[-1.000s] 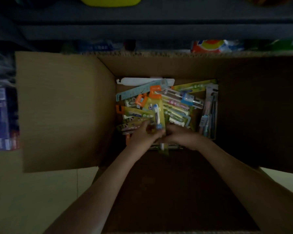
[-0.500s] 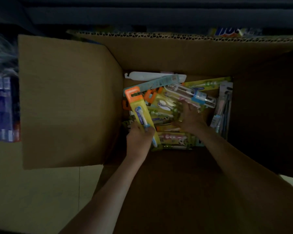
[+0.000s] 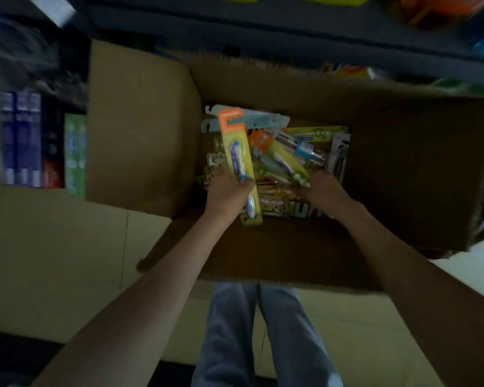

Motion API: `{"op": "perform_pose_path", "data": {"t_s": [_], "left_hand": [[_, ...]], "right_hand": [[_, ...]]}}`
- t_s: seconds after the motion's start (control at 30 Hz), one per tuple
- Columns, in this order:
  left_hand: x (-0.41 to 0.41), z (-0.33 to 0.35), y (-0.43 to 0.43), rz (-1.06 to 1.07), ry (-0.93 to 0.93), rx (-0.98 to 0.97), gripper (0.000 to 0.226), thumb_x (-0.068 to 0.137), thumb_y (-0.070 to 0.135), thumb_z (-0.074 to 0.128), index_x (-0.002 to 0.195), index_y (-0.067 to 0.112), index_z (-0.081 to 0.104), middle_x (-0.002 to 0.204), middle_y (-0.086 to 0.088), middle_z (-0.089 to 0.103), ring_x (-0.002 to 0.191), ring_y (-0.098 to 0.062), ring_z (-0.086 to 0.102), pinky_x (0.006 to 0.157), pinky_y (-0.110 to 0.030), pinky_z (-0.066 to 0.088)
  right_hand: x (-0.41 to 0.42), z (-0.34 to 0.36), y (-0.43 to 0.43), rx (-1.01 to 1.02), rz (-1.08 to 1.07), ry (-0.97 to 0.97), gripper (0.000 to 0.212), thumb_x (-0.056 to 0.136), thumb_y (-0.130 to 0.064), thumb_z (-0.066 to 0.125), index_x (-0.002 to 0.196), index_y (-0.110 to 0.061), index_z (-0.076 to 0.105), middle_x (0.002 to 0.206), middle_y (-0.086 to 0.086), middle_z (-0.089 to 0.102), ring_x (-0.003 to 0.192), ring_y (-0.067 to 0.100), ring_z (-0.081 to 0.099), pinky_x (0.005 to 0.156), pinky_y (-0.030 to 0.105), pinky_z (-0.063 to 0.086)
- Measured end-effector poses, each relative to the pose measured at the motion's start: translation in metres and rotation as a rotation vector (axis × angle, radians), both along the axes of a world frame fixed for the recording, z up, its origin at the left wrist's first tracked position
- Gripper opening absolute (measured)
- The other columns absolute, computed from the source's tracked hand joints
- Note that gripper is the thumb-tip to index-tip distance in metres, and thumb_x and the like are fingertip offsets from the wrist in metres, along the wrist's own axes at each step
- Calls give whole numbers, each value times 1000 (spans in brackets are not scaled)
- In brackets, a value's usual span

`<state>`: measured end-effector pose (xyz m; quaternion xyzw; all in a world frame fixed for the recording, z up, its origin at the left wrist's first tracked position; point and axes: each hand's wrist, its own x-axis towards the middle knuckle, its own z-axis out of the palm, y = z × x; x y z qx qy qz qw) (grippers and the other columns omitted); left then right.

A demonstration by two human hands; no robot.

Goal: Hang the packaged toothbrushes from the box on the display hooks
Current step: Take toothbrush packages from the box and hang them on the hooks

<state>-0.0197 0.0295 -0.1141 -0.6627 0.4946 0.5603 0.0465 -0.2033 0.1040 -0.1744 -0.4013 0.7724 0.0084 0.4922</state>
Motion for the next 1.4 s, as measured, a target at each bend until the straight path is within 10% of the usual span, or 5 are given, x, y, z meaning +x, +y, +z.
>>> {"op": "perform_pose_path", "data": {"t_s": [0.27, 0.63, 1.13, 1.4], "left_hand": [[-18, 163, 16, 129, 135, 105, 17, 91, 16, 61, 80, 22, 49, 88, -5, 56, 86, -24, 61, 90, -51, 52], [-24, 417, -1, 198, 577, -128, 24, 90, 19, 67, 112, 25, 61, 116, 1, 68, 108, -20, 64, 93, -45, 52], [34, 629, -129, 21, 855, -556, 14, 94, 13, 60, 102, 19, 70, 109, -3, 72, 104, -21, 67, 96, -45, 51], [90, 703, -214, -87, 811, -778, 13, 90, 12, 63, 84, 20, 73, 91, -1, 74, 89, -14, 69, 83, -33, 54]], "right_hand": [[-7, 195, 21, -91, -150, -39, 29, 92, -27, 62, 113, -10, 54, 91, 4, 58, 74, 16, 52, 51, 23, 37], [16, 483, -11, -587, -370, -507, 19, 90, -21, 66, 107, -29, 64, 99, -17, 70, 89, -4, 66, 68, 9, 47], [91, 691, -135, -1136, -304, -319, 27, 89, -29, 67, 110, -33, 50, 107, -14, 65, 96, 2, 64, 81, 26, 53], [156, 746, -206, -1259, -307, -402, 22, 94, -21, 60, 106, -37, 52, 105, -18, 65, 91, -10, 63, 70, 5, 47]]}}
